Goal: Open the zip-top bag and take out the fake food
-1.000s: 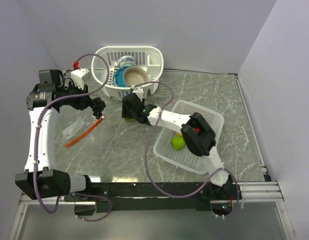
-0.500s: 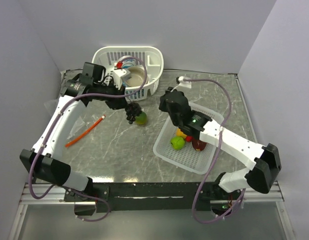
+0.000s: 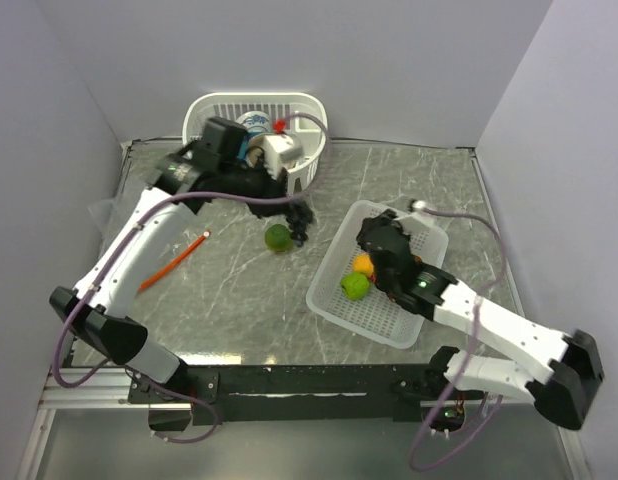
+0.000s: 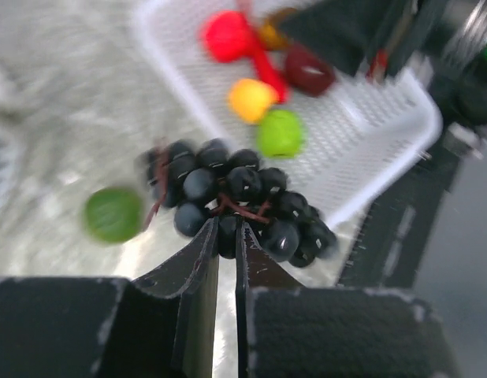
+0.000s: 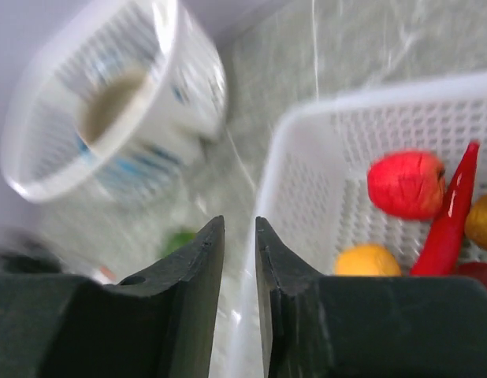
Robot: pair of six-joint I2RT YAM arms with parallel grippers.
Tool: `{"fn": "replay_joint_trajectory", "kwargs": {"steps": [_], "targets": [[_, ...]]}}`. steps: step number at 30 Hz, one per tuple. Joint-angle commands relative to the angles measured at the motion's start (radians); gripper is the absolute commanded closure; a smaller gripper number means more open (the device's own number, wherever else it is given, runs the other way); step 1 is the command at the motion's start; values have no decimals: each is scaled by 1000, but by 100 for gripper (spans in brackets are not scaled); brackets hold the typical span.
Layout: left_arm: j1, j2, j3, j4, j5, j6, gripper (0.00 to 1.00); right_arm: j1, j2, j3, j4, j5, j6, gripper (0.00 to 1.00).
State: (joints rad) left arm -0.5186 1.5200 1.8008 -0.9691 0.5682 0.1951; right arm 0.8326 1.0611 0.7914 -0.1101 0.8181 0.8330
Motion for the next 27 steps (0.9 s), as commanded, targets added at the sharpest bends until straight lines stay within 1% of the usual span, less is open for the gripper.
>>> {"fn": "replay_joint_trajectory", "kwargs": {"steps": [1, 3, 4, 5, 6, 7, 8, 9, 10, 11, 14, 15, 16, 18, 19, 20, 21, 22, 23, 25, 26, 27], "targets": [[-134, 63, 31, 26, -30, -19, 99, -18, -105, 18, -48, 245, 139, 65], [-179, 109, 28, 26, -27, -10, 99, -41, -124, 43, -142, 256, 191, 62], [-191, 124, 23, 30, -31, -8, 96, -47, -134, 46, -161, 259, 202, 61], [-204, 138, 9, 38, -37, -3, 92, -53, -163, 34, -164, 254, 202, 60], [-215, 167, 0, 58, -50, -2, 80, -58, -180, 25, -143, 247, 184, 59], [-227, 183, -10, 72, -65, 1, 62, -66, -197, 14, -131, 240, 178, 58], [-228, 196, -23, 76, -94, 4, 4, -69, -226, -4, -122, 231, 173, 57], [-228, 221, -27, 84, -109, 7, 1, -72, -240, -12, -91, 224, 144, 56], [-227, 227, -29, 102, -123, 10, 3, -76, -250, -17, -82, 220, 132, 53], [-227, 230, -38, 113, -148, 12, 3, -76, -257, -15, -79, 220, 126, 52], [-227, 209, -61, 158, -151, 15, 3, -84, -247, -3, -85, 217, 103, 48], [-227, 191, -69, 167, -163, 10, 3, -87, -242, -1, -80, 211, 97, 45], [-227, 184, -76, 171, -177, 9, 3, -89, -237, -1, -77, 208, 91, 40], [-218, 154, -109, 188, -247, 13, 3, -95, -222, 2, -80, 205, 100, 38], [-177, 138, -132, 210, -252, 7, 3, -96, -219, 0, -77, 197, 98, 35], [-146, 123, -199, 260, -254, 0, 3, -98, -208, -3, -69, 196, 94, 34], [-112, 100, -236, 286, -258, -6, 3, -102, -202, -4, -69, 196, 94, 33], [-44, 95, -271, 305, -263, -11, 3, -105, -197, -4, -71, 190, 94, 33], [-11, 94, -344, 325, -272, -8, 3, -107, -184, -4, -74, 185, 98, 33], [55, 104, -417, 398, -307, 7, 3, -113, -173, -6, -73, 171, 106, 33], [67, 114, -469, 424, -323, 9, 3, -116, -164, -7, -69, 158, 104, 32], [77, 140, -484, 463, -339, 9, 3, -115, -161, -8, -59, 151, 97, 32]]}}
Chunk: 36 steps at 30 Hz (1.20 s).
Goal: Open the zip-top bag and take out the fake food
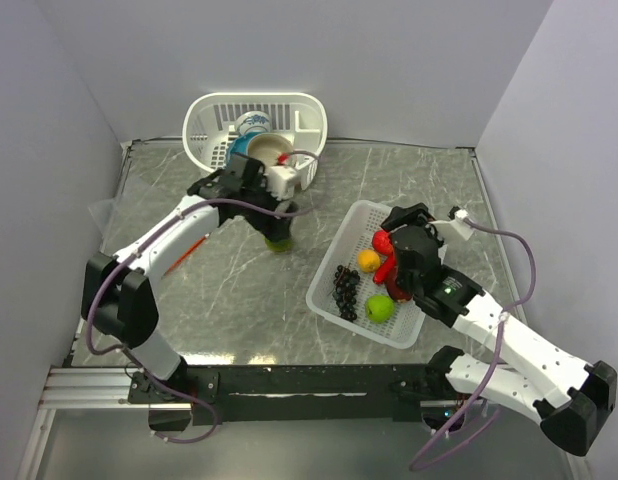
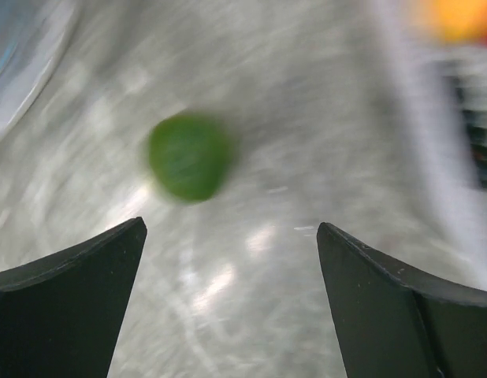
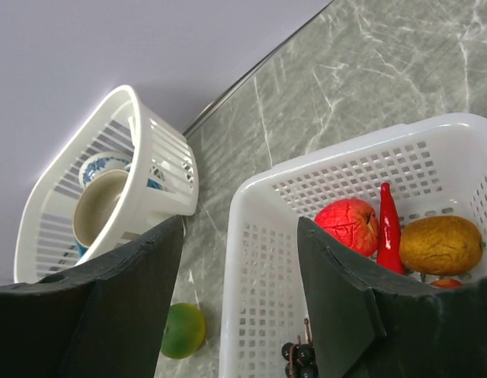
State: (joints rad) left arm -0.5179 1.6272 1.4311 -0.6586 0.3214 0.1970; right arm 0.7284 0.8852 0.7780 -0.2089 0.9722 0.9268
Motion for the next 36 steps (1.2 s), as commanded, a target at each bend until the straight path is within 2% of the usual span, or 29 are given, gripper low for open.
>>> {"fn": "replay_joint_trajectory", "kwargs": {"steps": [1, 3, 4, 7, 18, 29, 30, 31, 33, 34, 36], "targets": [[84, 45, -127, 174, -114, 5, 3, -11, 20, 6, 43, -6, -3, 30], [85, 71, -147, 214, -130, -1, 3, -11, 27, 10, 49, -18, -23, 27], [85, 79, -137, 243, -133, -10, 3, -11, 29, 10, 54, -20, -32, 13], [85, 126, -86, 255, -107, -21, 3, -12, 28, 0, 85, -30, -72, 0], [82, 321, 9, 183, 34, 41, 3, -29, 43, -26, 115, -35, -115, 0], [81, 405, 45, 132, 24, 78, 1, -73, 24, -42, 126, -78, -111, 0], [81, 396, 45, 131, 27, 75, 3, -75, 23, -43, 123, -79, -111, 0], [79, 389, 46, 123, 30, 73, 16, -75, 21, -46, 123, -78, -108, 0], [70, 361, 69, 105, 38, 59, 34, -75, 17, -48, 112, -73, -103, 0], [64, 350, 78, 85, 39, 55, 52, -76, 12, -46, 109, -72, -95, 0], [29, 318, 89, 79, -10, 53, 76, -76, 9, -49, 101, -64, -91, 0]]}}
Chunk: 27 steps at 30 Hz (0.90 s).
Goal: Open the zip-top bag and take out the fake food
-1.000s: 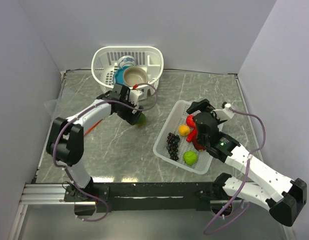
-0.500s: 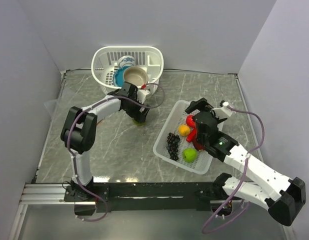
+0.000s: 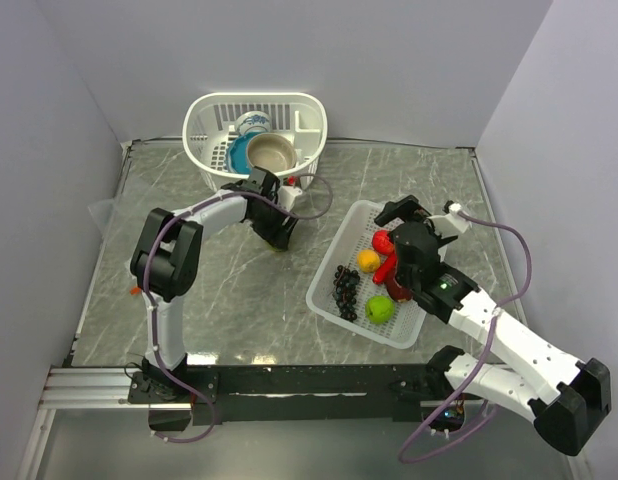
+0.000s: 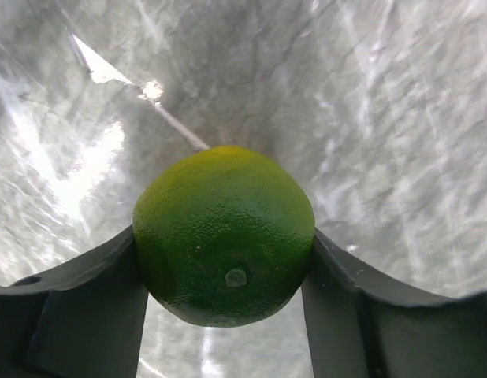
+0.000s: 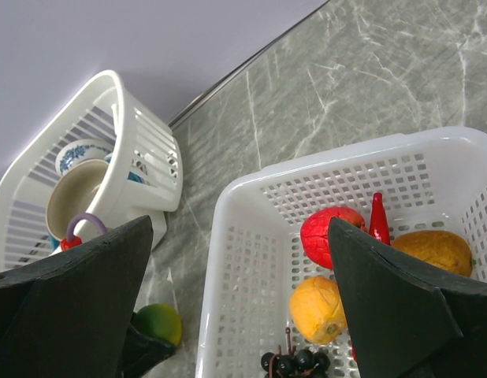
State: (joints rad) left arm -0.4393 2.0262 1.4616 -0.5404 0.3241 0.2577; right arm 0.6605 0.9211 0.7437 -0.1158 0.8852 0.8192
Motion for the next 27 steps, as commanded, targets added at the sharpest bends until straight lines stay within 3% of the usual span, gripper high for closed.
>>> {"fn": "replay_joint_trajectory", "kwargs": {"steps": [1, 9, 13, 27], "targets": [[-65, -93, 62, -41, -35, 1, 96, -9, -31, -15, 4, 27, 26, 0], [-196, -228, 219, -173, 58, 15, 99, -15, -56, -14, -105, 93, 89, 0], [-200, -293, 187, -116, 131, -5, 98, -18, -111, -17, -139, 138, 112, 0], [-343, -182, 105, -102, 193, -8, 98, -30, -166, -32, -214, 192, 153, 0]]}}
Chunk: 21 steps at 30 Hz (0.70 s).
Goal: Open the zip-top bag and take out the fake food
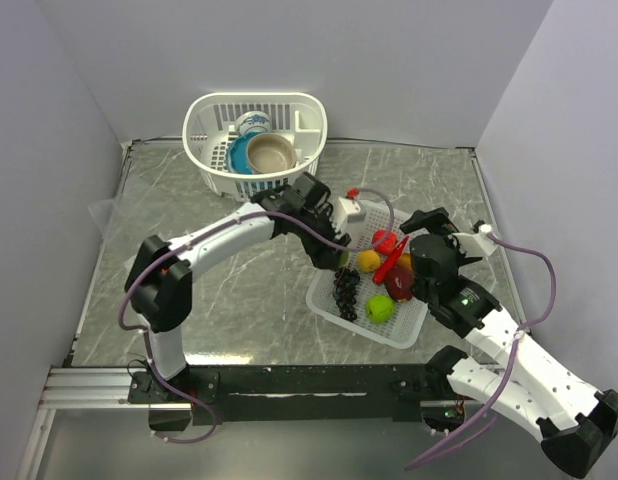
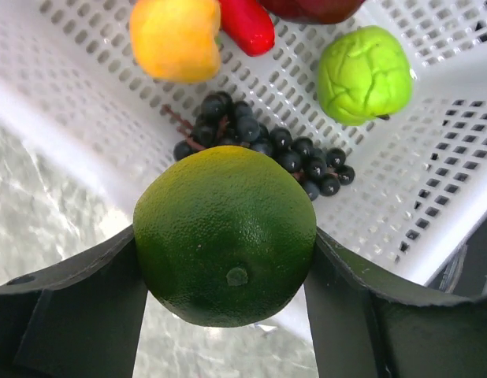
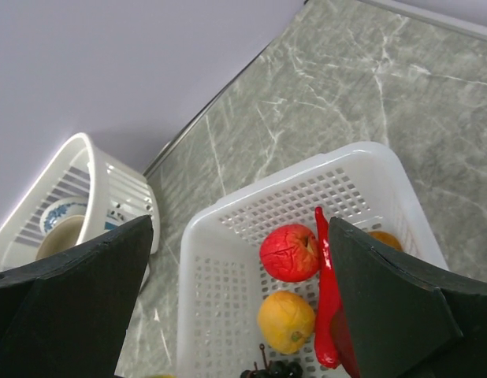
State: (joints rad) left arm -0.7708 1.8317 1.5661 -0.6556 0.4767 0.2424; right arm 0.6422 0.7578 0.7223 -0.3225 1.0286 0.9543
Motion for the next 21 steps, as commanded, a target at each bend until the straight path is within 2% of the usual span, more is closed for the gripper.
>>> {"fn": "replay_joint_trajectory", "kwargs": {"steps": [1, 2, 3, 4, 5, 9, 21], "targets": [[-13, 17, -3, 13, 39, 9, 90, -12, 1, -11, -3, 35, 6, 0], [-15, 17, -8, 19, 33, 9, 74, -13, 6, -11, 8, 24, -2, 0], [-16, 15, -21, 24, 20, 11, 50, -13, 20, -8, 11, 15, -8, 0], [-16, 11, -32, 31, 11, 17, 37, -13, 31, 0, 10, 4, -8, 0], [-16, 6, -46, 40, -1, 17, 2, -13, 38, 6, -3, -1, -5, 0], [-16, -17, -113, 103, -64, 24, 3, -13, 64, 25, -13, -12, -2, 0], [-28, -6, -189, 172, -236, -37, 3, -19, 92, 20, -58, -21, 24, 0]]}}
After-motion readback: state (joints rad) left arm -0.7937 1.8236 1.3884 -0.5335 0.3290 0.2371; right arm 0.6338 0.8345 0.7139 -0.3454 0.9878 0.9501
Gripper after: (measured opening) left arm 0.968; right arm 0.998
